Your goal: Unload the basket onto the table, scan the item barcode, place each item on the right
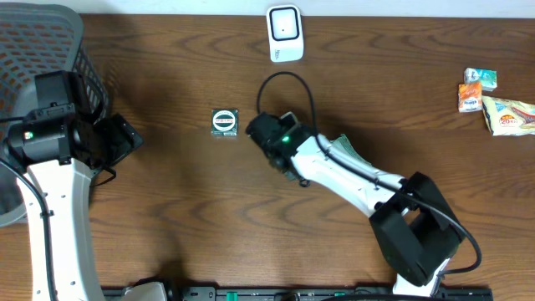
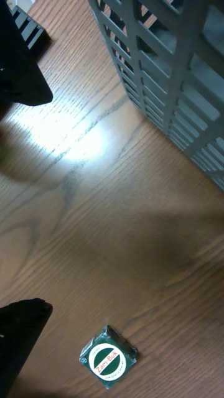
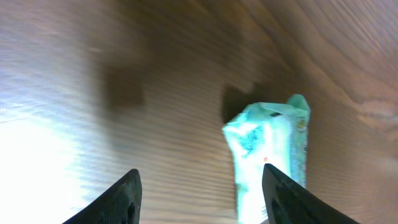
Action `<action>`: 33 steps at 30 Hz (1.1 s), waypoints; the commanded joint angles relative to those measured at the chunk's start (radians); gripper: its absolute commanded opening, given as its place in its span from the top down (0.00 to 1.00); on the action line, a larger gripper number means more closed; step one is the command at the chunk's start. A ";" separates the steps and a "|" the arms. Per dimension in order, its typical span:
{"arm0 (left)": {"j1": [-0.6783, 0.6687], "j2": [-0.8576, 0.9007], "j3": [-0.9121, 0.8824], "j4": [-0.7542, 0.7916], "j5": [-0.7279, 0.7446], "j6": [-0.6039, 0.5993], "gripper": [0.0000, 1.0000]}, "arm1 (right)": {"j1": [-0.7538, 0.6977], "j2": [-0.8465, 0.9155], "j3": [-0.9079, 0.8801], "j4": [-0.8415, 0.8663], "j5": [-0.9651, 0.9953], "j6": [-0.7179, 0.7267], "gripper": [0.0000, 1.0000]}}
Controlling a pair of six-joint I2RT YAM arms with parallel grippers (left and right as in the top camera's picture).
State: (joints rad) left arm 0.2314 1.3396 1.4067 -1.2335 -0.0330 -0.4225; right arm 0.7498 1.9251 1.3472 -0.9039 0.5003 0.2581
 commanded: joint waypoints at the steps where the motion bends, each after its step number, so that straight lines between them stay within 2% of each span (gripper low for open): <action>1: 0.003 -0.004 -0.002 -0.005 -0.016 -0.006 0.02 | -0.049 0.008 -0.034 -0.004 0.006 -0.005 0.42; 7: 0.003 -0.004 -0.002 -0.005 -0.016 -0.006 0.03 | -0.124 0.008 -0.099 0.034 0.004 -0.040 0.42; 13: 0.003 -0.004 -0.002 -0.005 -0.016 -0.006 0.02 | -0.151 0.008 -0.171 0.134 0.006 -0.138 0.41; 21: 0.003 -0.004 -0.002 -0.005 -0.016 -0.006 0.03 | -0.220 0.008 -0.212 0.211 0.008 -0.145 0.42; 25: 0.003 -0.004 -0.002 -0.005 -0.017 -0.006 0.02 | -0.256 0.008 -0.234 0.237 -0.037 -0.182 0.51; 33: 0.003 -0.004 -0.002 -0.005 -0.016 -0.006 0.02 | -0.293 0.008 -0.227 0.257 -0.192 -0.174 0.94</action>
State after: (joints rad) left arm 0.2314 1.3396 1.4063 -1.2335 -0.0330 -0.4225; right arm 0.4717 1.9213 1.1362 -0.6514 0.4442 0.0784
